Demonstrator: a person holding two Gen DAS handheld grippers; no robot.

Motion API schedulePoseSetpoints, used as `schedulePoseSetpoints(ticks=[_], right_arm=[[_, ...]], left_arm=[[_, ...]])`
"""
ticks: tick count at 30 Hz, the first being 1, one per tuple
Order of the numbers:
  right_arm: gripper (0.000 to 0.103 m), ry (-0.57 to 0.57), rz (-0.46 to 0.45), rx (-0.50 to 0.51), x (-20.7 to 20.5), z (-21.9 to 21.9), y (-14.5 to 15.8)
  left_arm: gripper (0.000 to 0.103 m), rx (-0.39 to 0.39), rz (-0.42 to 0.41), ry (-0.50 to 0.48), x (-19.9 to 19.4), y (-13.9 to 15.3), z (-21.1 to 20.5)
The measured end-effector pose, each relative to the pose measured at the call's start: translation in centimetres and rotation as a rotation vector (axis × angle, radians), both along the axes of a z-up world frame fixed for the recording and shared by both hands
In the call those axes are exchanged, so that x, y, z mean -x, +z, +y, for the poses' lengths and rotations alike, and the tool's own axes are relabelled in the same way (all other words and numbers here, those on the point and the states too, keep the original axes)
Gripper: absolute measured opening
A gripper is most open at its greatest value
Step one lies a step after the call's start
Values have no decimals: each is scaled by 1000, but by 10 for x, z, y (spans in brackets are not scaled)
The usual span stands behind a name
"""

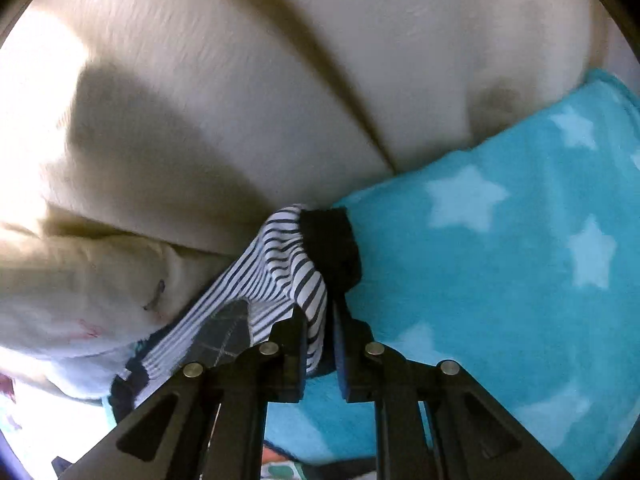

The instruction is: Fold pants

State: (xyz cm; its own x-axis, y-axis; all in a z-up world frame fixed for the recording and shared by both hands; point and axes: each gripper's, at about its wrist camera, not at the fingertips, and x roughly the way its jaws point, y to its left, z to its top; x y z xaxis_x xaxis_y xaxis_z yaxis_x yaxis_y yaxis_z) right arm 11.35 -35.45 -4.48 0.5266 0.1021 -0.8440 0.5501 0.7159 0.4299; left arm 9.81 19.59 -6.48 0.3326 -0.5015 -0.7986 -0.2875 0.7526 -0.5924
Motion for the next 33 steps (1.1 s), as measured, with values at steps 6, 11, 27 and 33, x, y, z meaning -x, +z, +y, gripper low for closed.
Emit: schedulePoseSetpoints(ticks=[6,11,27,33], right_arm=[[62,-62,-38,8,49,-18,8],[69,7,-11,25,112,1,7],[19,204,96,64,104,94,-39],[18,215,72,12,120,86,-32]], left_arm=[[47,-36,-13,-41,-12,-12,-20],[59,-125,-30,-123,-19,-26,-46],[10,-221,26,-148,-14,-27,-71],[10,-124,18,-61,9,-11,-37]])
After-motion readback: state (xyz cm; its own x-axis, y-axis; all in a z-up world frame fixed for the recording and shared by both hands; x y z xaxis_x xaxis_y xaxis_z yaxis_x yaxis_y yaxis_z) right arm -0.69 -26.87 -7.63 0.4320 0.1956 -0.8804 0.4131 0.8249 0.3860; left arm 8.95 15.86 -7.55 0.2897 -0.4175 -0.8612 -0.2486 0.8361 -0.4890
